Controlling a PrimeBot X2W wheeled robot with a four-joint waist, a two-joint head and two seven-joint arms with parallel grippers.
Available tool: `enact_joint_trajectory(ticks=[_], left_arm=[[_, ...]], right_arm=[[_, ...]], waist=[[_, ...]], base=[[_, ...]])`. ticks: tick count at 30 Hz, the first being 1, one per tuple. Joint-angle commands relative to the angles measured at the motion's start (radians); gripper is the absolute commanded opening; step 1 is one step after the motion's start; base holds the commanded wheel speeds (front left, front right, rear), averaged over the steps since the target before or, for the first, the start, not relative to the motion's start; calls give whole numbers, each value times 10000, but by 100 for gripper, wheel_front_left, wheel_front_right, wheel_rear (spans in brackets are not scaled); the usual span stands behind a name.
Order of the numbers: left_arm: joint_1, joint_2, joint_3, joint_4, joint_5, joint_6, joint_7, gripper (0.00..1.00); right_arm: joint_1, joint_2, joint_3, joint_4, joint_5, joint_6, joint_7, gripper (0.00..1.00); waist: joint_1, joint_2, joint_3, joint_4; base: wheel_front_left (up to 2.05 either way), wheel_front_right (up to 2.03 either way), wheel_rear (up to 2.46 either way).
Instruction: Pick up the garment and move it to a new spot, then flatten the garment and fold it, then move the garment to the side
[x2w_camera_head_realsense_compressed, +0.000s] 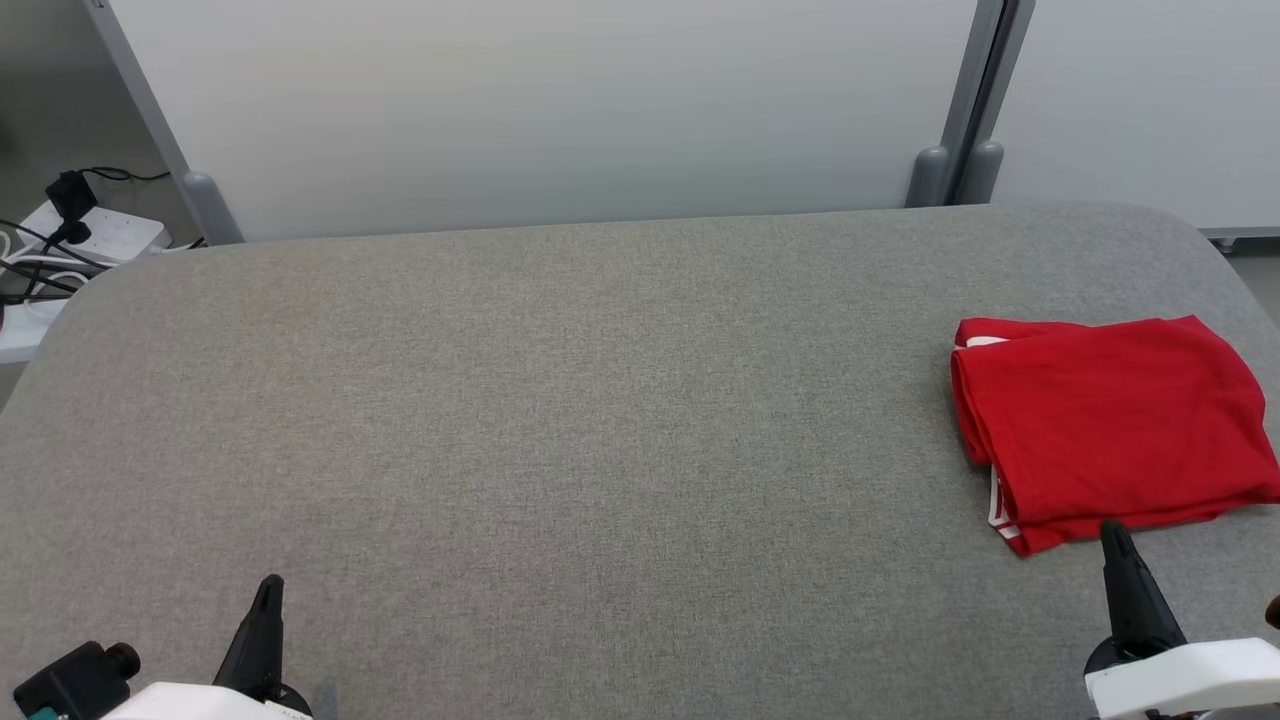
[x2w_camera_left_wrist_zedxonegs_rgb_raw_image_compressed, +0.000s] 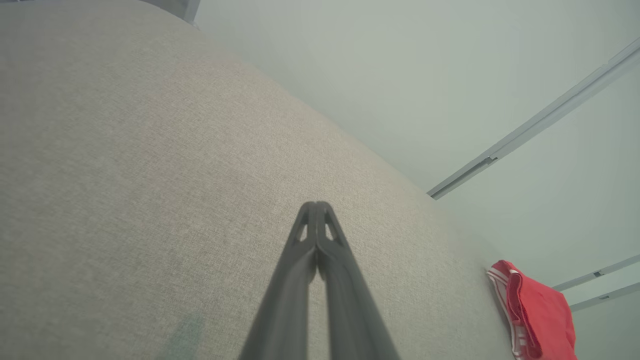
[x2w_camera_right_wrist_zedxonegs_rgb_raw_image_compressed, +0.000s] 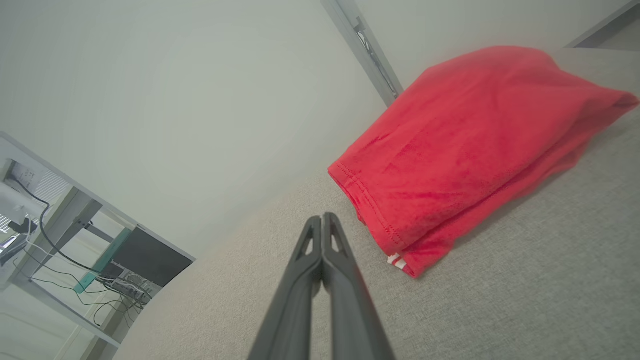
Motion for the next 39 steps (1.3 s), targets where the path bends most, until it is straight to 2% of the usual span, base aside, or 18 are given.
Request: enact_joint_trajectory(ticks=[1,39], left_arm=[[-623,78,373,-135,-274,-187,44,0],[-1420,-1324,1641,816,-3005,-1502,1023,0]], right_arm=[[-437,-86,-13,-190,396,20,154,0],[-920,34,-268,277,4532,33,975,0]], waist=[[-1,-1,4,3],[-1,-1,87,47]], base=[[0,0,0],[0,0,0]])
